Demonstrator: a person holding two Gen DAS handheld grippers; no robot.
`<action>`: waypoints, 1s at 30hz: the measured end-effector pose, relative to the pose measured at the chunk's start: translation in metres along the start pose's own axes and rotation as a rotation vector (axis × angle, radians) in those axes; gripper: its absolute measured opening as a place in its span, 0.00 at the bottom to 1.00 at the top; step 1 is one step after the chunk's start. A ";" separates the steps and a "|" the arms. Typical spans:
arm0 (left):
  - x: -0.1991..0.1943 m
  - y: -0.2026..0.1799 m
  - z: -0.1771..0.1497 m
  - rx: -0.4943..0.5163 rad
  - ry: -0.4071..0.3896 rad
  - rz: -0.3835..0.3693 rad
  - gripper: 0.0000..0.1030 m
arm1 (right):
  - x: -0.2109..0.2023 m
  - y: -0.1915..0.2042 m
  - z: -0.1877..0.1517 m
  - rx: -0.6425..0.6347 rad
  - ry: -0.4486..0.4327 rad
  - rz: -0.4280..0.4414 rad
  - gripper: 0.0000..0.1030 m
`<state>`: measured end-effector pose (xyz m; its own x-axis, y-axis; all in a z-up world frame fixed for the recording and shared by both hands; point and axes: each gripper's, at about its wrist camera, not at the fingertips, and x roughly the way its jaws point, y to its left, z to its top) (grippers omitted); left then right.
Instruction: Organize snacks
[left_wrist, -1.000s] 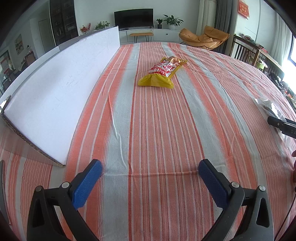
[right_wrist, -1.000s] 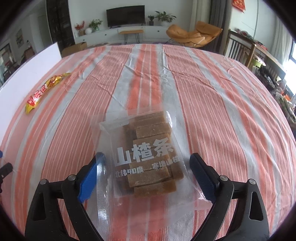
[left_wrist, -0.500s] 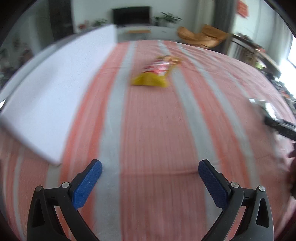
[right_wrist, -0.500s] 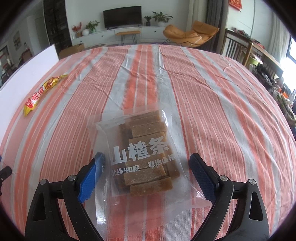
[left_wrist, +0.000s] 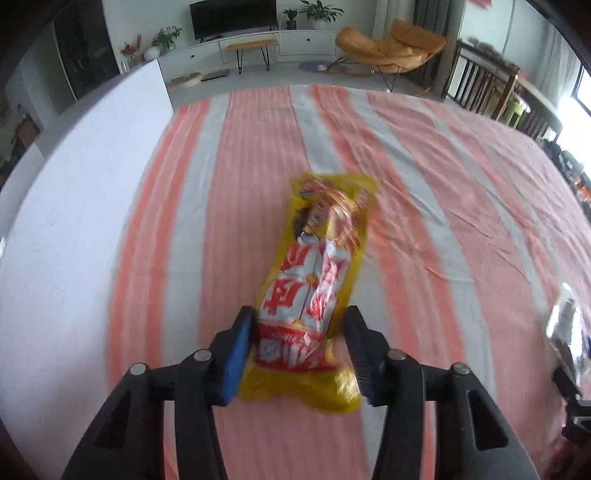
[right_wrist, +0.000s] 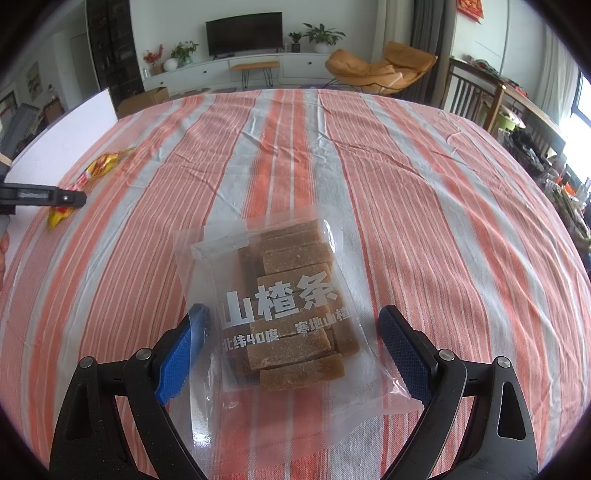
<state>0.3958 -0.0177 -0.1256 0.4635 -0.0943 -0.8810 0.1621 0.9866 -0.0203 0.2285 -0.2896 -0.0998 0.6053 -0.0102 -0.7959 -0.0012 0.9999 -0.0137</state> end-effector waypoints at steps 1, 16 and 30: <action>-0.006 -0.011 -0.014 0.008 -0.010 -0.011 0.44 | 0.000 0.000 0.000 0.000 0.000 0.000 0.91; -0.022 -0.084 -0.077 0.060 -0.117 -0.029 1.00 | 0.000 0.000 0.000 0.000 0.000 -0.001 0.91; -0.024 -0.083 -0.076 0.062 -0.118 -0.025 1.00 | 0.001 0.000 0.000 -0.003 0.001 -0.001 0.91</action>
<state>0.3052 -0.0874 -0.1389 0.5575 -0.1374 -0.8187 0.2270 0.9739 -0.0088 0.2289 -0.2895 -0.1003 0.6044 -0.0116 -0.7966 -0.0026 0.9999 -0.0166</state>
